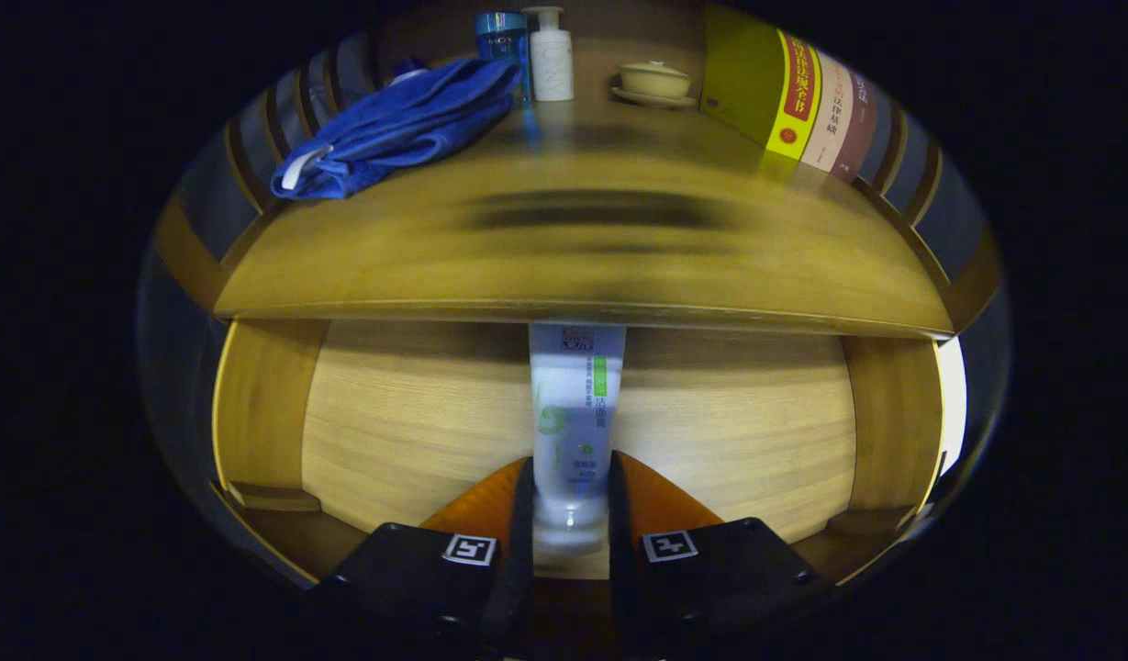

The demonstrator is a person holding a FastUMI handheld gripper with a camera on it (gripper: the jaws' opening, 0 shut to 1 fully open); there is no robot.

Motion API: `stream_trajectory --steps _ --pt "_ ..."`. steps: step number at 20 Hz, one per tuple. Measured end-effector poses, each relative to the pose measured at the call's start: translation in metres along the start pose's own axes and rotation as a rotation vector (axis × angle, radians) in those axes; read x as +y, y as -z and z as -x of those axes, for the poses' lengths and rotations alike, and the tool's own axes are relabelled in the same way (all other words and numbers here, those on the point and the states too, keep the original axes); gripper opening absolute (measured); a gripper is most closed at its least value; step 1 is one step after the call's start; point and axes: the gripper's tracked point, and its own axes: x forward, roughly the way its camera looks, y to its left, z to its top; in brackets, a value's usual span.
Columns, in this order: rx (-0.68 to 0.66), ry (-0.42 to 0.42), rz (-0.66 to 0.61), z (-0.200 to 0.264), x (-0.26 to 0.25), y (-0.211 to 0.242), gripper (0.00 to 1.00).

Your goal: Pull open the drawer, take out the items inside it, and place them on the countertop above the cabinet.

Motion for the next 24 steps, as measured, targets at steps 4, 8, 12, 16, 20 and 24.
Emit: stream_trajectory --steps 4,8,12,16,20,24 --pt "0.010 -0.034 -0.020 0.031 -0.002 0.008 0.44" --pt "0.020 -0.087 -0.055 0.063 0.001 0.009 0.44" --pt "0.035 -0.099 -0.038 0.089 -0.003 0.020 0.44" --pt "0.018 -0.100 0.014 0.112 -0.008 0.039 0.44" --pt "-0.079 -0.138 0.051 0.146 0.008 0.026 0.44" --pt "-0.232 -0.058 0.060 0.155 0.004 -0.052 0.44"
